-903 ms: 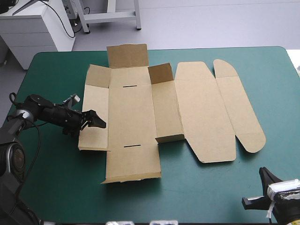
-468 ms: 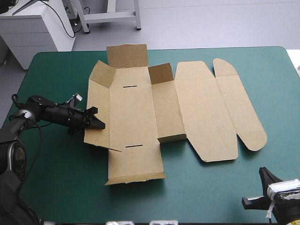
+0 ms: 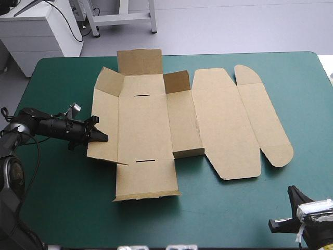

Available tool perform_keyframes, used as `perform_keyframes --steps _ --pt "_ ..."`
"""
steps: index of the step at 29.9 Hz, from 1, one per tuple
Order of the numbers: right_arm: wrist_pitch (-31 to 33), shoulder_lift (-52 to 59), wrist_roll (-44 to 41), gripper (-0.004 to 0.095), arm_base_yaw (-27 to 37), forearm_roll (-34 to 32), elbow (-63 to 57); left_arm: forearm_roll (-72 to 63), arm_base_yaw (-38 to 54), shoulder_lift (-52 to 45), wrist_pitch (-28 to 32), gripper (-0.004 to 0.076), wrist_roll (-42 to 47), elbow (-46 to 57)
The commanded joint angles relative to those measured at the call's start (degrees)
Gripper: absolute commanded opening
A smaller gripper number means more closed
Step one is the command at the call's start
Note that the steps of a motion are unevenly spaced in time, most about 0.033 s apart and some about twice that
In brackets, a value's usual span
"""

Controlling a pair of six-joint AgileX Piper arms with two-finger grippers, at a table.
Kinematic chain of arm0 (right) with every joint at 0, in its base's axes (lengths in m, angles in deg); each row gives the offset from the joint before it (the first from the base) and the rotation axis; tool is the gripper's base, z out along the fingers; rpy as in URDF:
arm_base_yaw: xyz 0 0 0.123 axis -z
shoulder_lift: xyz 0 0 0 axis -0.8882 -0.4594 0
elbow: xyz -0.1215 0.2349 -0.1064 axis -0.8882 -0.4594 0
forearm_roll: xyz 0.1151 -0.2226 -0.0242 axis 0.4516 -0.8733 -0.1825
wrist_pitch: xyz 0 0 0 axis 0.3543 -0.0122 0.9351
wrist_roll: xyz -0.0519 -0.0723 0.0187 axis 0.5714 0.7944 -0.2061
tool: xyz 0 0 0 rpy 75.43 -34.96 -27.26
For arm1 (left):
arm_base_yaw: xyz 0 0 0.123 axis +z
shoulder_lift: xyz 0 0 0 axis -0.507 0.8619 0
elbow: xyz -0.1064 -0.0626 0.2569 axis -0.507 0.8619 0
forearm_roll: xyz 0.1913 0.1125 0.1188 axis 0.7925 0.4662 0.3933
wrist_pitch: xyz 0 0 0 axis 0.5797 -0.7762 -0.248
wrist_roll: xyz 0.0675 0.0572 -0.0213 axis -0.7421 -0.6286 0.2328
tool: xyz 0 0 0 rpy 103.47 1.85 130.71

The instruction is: Fold the box

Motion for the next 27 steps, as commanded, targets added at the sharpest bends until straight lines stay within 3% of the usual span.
perform_keyframes --steps 1,6,15,21,27 --pt "-4.4 1.3 0.3 -0.0020 -0.1 -0.2 1.3 6.1 -1.8 -2.4 -6.2 -0.0008 2.3 -4.3" --pt "-4.4 1.3 0.3 -0.0020 -0.1 -0.2 1.3 21.7 -7.1 -2.4 -6.3 -0.0008 9.4 -12.5" --pt "-4.4 1.3 0.3 -0.0020 -0.1 -0.2 1.3 37.8 -18.0 -2.4 -6.1 -0.0008 10.8 -29.6" --pt "-4.4 1.3 0.3 -0.0019 -0.1 -0.2 1.3 56.3 -25.8 -2.4 -6.0 -0.0008 7.7 -37.5" --pt "-4.4 1.3 0.3 -0.0020 -0.1 -0.2 1.3 66.1 -30.8 -2.4 -5.7 -0.0008 -3.7 -40.6"
